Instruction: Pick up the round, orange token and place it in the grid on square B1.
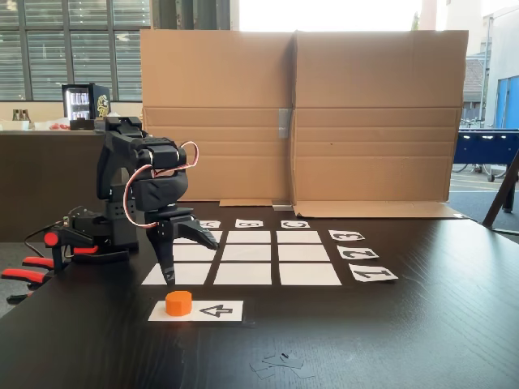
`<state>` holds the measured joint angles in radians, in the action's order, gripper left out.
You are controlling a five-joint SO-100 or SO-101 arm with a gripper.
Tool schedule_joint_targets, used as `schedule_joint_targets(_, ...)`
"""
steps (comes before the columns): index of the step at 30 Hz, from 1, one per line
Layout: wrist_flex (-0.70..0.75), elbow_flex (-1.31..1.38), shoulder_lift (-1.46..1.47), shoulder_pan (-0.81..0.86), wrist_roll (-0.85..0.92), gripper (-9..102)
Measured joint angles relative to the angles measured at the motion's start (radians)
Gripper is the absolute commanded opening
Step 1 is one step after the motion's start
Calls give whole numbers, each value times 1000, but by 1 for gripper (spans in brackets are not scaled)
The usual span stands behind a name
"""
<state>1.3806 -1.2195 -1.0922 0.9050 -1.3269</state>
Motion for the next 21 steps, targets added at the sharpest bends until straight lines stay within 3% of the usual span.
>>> schedule_joint_targets(9,0,-106,-17,3,44,82)
schedule_joint_targets(21,0,-51,17,25,44,81)
